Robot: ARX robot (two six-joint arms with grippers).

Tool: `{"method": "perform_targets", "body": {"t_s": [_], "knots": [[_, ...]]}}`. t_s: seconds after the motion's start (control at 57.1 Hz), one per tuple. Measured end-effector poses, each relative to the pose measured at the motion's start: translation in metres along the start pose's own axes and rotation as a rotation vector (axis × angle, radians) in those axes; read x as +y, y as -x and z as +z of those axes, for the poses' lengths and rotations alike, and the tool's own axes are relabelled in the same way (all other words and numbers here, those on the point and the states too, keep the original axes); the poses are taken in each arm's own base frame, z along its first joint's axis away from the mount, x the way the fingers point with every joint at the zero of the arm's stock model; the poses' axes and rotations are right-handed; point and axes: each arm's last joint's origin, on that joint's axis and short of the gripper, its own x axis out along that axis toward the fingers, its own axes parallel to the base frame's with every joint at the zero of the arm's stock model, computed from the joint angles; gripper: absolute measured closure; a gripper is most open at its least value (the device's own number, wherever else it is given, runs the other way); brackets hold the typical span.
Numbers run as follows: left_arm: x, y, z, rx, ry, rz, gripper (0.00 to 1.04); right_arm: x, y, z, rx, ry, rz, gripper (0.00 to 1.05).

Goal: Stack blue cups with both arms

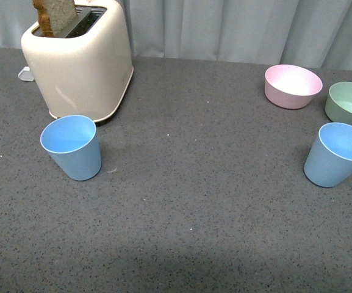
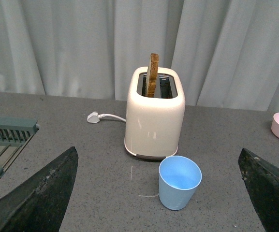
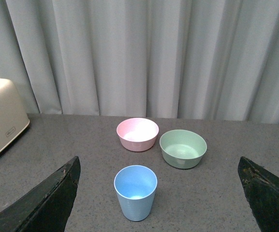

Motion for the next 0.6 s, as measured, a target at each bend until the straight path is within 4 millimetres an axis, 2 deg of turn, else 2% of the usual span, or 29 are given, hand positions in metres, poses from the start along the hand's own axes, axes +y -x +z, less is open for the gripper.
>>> {"method": "perform_targets", "body": {"t_s": [0.105,0.193,0.298,0.403,0.491,0.596], "knots": [[0.0,0.0,-0.001,0.017,0.012,0.018,0.07,0.0,0.0,0.0,0.0,0.0,0.0,0.1],[0.001,-0.004,-0.004,0.28,0.104,0.223,0.07,0.0,0.0,0.0,0.0,0.0,0.0,0.1],[0.002,-0.018,-0.006,0.369,0.18,0.282,0.07,0.0,0.0,0.0,0.0,0.0,0.0,0.1],[-0.001,-0.041,0.002,0.388,0.259,0.239,0.07,0.0,0.0,0.0,0.0,0.0,0.001,0.1],[-0.004,-0.071,0.009,0.417,0.3,0.196,0.07,0.0,0.0,0.0,0.0,0.0,0.0,0.1],[-0.012,-0.111,0.002,0.559,0.326,0.14,0.07,0.0,0.0,0.0,0.0,0.0,0.0,0.1]]}}
